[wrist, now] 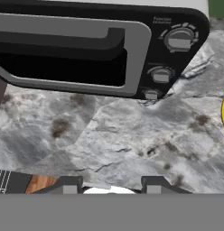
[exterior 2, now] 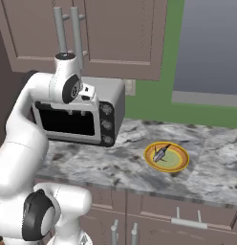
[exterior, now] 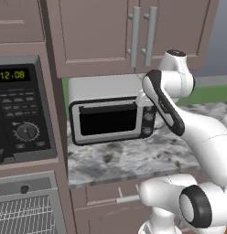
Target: Place the fish on the bottom rack of the oven, and slide the tray back inside. Close the oven door.
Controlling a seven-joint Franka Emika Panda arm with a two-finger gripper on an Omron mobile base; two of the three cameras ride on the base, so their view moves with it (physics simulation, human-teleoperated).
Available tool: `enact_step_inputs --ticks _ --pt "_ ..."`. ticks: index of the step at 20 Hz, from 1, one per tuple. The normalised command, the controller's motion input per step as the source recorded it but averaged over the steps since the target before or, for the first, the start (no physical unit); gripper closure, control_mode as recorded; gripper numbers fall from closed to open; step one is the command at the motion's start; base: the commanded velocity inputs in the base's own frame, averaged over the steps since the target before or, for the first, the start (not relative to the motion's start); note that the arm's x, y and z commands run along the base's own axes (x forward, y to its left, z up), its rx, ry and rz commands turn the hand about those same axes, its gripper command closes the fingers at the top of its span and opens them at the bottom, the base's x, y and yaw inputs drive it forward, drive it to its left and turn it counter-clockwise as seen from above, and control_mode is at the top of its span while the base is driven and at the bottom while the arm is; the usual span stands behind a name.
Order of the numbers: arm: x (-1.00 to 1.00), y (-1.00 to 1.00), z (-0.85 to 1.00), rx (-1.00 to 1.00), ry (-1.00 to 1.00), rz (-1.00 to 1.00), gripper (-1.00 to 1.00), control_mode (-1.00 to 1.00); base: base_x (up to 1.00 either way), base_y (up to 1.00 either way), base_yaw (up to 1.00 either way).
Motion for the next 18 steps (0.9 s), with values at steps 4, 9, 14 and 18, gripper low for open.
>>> enact_step_inputs --ticks 4,9,14,18 --pt "-0.27 -0.01 -0.06 0.0 0.0 -0.01 -1.0 -1.0 0.0 0.0 0.0" --pt "-0.74 -0.31 -0.28 0.01 0.0 -0.08 -1.0 -1.0 0.0 0.0 0.0" --pt "-0.88 -0.61 -0.34 0.03 0.01 -0.03 -1.0 -1.0 0.0 0.0 0.0" --pt "-0.23 -0.6 -0.44 -0.01 0.13 -0.08 -1.0 -1.0 0.0 0.0 0.0"
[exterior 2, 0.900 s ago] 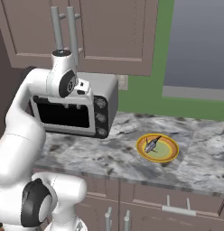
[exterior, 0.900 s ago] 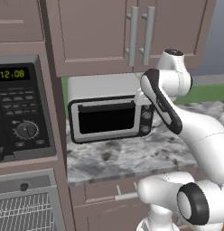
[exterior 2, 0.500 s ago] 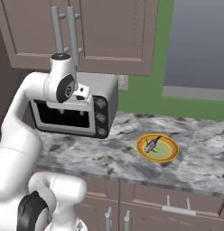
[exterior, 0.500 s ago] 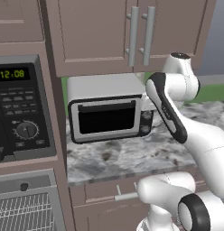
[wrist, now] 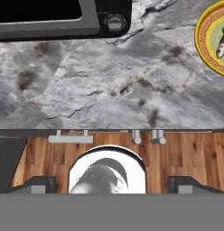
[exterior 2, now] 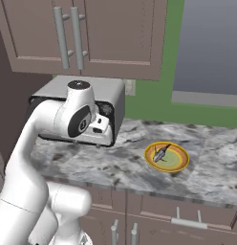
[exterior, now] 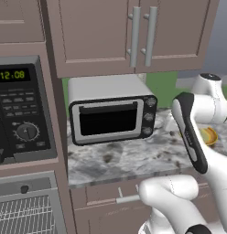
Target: Place the fish on the bottom rack of the oven, and slide the tray back inside. Close the oven door.
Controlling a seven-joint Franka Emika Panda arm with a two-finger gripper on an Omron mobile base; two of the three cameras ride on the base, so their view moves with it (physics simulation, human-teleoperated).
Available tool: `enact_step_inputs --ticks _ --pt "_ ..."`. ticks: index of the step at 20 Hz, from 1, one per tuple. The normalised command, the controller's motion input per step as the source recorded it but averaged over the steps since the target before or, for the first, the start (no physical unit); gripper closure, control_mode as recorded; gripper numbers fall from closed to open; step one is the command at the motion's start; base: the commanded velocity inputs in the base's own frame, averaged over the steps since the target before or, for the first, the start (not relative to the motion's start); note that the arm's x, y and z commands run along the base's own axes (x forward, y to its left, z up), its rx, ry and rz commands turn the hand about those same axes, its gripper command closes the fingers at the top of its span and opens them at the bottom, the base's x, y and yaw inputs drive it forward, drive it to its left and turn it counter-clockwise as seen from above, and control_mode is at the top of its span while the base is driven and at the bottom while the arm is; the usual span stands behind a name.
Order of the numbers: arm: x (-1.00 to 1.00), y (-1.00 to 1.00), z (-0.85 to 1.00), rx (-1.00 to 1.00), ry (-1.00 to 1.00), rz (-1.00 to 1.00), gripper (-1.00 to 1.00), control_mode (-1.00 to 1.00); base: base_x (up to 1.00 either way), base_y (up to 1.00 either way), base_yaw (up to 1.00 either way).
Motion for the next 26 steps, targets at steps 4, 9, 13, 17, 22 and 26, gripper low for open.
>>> enact_step_inputs --ticks 4,9,13,17,22,26 --pt "-0.22 -0.53 -0.29 -0.04 0.04 -0.08 -1.0 -1.0 0.0 0.0 0.0" --pt "-0.16 -0.77 -0.39 0.0 0.03 -0.13 -1.0 -1.0 0.0 0.0 0.0" --pt "0.0 -0.94 -0.11 0.02 0.06 -0.16 -1.0 -1.0 0.0 0.0 0.0" --pt "0.2 -0.96 -0.12 0.05 0.03 -0.1 -1.0 -1.0 0.0 0.0 0.0" --pt "0.38 -0.89 -0.04 0.09 0.0 -0.01 -1.0 -1.0 0.0 0.0 0.0" --pt "0.51 -0.46 0.0 0.06 0.0 0.0 -1.0 -1.0 0.0 0.0 0.0"
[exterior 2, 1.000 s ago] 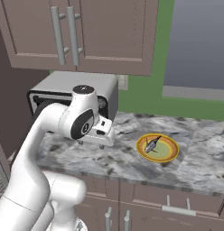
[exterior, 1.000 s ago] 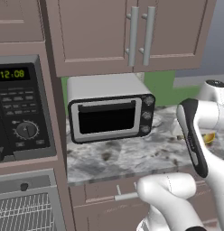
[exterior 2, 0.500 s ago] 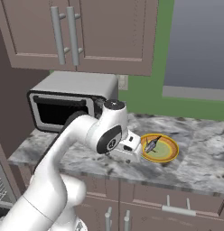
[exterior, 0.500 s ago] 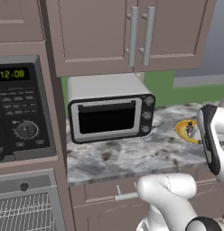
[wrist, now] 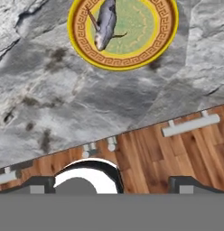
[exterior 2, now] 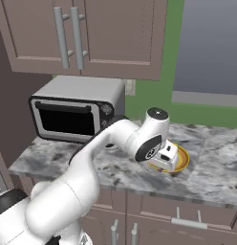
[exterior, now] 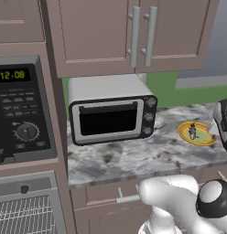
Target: Place the fish on the bottom rack of the oven, and slide the tray back inside. Close the oven door.
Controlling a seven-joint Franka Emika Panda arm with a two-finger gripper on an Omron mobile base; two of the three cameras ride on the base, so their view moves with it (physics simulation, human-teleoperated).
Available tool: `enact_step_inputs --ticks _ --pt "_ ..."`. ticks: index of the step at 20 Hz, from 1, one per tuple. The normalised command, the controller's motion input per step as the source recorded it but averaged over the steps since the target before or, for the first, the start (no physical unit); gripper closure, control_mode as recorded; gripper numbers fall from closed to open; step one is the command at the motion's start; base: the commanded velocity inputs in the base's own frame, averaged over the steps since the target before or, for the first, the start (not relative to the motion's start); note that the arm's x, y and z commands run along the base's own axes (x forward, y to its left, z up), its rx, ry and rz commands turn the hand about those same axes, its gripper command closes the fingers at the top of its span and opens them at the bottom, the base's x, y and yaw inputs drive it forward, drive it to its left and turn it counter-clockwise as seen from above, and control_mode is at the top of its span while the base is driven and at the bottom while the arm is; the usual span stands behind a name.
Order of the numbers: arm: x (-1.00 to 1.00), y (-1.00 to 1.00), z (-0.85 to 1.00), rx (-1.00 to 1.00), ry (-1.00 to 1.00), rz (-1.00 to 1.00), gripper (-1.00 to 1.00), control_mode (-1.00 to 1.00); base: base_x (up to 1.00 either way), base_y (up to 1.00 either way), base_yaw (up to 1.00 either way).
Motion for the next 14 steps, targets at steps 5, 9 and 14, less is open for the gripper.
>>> enact_step_inputs --ticks 5,9,14 --pt "0.54 -0.05 -0.1 0.01 0.01 0.0 -1.0 -1.0 0.0 0.0 0.0" --pt "0.5 0.0 -0.29 0.0 0.0 0.02 -1.0 -1.0 0.0 0.0 0.0" --pt "0.48 0.0 -0.4 0.0 -0.01 0.06 -1.0 -1.0 0.0 0.0 0.0"
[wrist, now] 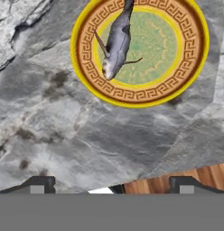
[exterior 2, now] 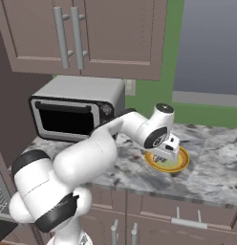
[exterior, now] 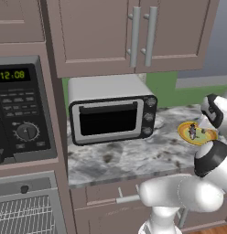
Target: Place the fish on the bottom rack of the oven, and slide the tray back inside. Close the oven door.
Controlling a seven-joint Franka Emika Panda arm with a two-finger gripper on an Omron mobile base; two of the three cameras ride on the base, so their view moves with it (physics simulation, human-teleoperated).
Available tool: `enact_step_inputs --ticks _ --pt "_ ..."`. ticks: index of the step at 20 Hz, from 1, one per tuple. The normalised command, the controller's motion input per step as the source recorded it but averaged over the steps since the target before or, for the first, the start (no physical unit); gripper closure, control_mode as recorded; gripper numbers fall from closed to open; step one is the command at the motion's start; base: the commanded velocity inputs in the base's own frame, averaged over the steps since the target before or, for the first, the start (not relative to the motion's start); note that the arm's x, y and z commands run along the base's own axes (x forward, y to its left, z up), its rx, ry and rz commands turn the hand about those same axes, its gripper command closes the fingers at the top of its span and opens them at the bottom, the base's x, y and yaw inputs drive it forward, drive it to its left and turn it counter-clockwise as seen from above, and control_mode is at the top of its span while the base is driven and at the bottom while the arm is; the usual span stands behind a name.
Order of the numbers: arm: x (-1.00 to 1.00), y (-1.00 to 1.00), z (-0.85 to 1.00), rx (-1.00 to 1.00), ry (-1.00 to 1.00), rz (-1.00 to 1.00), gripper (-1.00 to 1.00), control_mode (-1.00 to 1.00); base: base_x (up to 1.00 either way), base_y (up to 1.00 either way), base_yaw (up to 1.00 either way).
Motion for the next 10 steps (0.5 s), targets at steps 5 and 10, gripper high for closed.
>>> enact_step_inputs --ticks 5,10 --pt "0.45 0.0 -0.3 0.0 -0.11 0.04 -1.0 -1.0 0.0 0.0 0.0" --pt "0.42 0.0 -0.32 0.0 -0.09 0.05 -1.0 -1.0 0.0 0.0 0.0"
